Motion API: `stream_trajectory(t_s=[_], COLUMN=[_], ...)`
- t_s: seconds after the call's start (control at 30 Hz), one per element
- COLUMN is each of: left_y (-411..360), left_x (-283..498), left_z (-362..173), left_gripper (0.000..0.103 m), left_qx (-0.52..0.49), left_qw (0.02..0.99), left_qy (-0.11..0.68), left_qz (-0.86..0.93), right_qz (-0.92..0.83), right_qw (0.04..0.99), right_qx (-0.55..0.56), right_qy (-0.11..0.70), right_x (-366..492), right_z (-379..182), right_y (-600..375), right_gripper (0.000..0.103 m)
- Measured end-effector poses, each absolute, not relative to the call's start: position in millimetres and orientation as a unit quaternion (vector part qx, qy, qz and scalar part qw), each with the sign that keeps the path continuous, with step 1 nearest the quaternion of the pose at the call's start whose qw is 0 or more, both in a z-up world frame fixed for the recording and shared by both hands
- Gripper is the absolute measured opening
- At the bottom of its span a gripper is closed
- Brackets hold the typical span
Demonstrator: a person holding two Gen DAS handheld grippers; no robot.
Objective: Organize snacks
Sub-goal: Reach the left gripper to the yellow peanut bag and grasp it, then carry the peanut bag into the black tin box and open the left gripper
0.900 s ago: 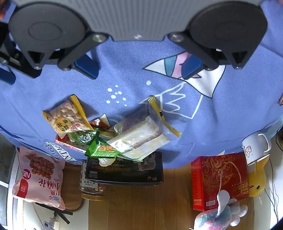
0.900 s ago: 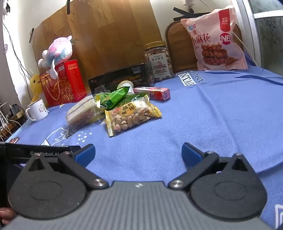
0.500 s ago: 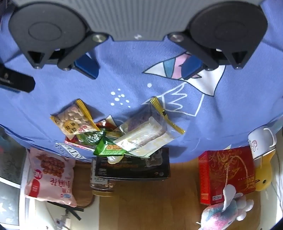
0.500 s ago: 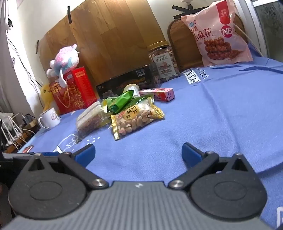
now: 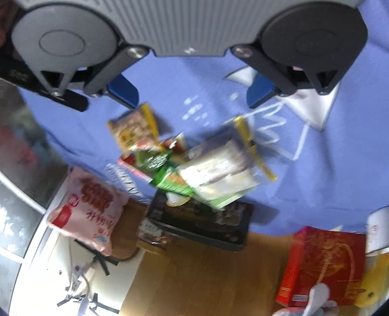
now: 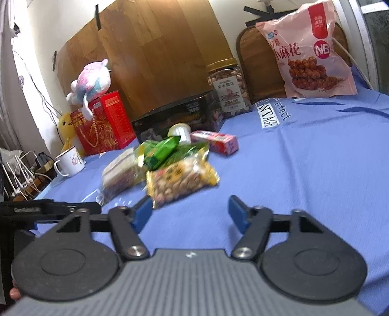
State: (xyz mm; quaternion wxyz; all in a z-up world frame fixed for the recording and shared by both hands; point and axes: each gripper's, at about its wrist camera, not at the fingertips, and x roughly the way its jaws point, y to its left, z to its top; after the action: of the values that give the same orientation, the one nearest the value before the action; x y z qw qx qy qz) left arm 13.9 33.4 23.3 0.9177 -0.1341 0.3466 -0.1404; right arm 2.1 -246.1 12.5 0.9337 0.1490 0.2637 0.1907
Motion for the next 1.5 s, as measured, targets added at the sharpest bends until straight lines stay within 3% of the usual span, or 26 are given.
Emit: stream_trajectory(t_s=[0.17,0.53,0.6,0.63,0.67,0.93,1.13,1.23,1.5], left_y=[1.0,-15.0,-16.5,-17.0,-17.0,12.2,40.3,49.4,56.6], left_x=[39.7,76.8,77.4,77.3,76.3,30.5,4.3,3.1,41.7], left_z=[32.9,16.4,16.3,15.8,15.3,12.7,18.7,27.4,70.9], left_gripper=[0.079,0.074,0.059,0.043,0.037,0.036,0.034,0.034,0.034], left_qx=[-0.091,-0.130,-0.128,-0.128,-0.130,-0.124,-0.137,-0.133,-0.125], left_qw=[0.916,0.896,0.895,0.892,0.889,0.893,0.894,0.900,0.919], left_qy=[0.348,0.380,0.380,0.383,0.387,0.374,0.369,0.359,0.308], left_qz=[-0.177,-0.190,-0.197,-0.203,-0.208,-0.218,-0.217,-0.209,-0.209], right_qz=[0.222,0.262,0.267,0.272,0.278,0.309,0.339,0.343,0.335], right_qw=[0.921,0.892,0.891,0.890,0.887,0.883,0.877,0.877,0.898], right_qx=[0.130,0.123,0.123,0.122,0.124,0.077,0.056,0.050,0.055], right_qy=[0.292,0.348,0.346,0.346,0.347,0.345,0.337,0.332,0.279], right_x=[38.7,81.3,79.9,77.7,75.1,27.1,6.2,7.5,31.9], right_z=[19.9,9.6,8.7,9.5,10.1,10.0,10.6,13.9,42.6], right_y=[-250.4,-246.7,-245.9,-244.7,-243.4,-211.5,-183.8,-171.7,-161.3], right_gripper=[0.047,0.046,0.044,0.040,0.039,0.037,0.030,0.023,0.022])
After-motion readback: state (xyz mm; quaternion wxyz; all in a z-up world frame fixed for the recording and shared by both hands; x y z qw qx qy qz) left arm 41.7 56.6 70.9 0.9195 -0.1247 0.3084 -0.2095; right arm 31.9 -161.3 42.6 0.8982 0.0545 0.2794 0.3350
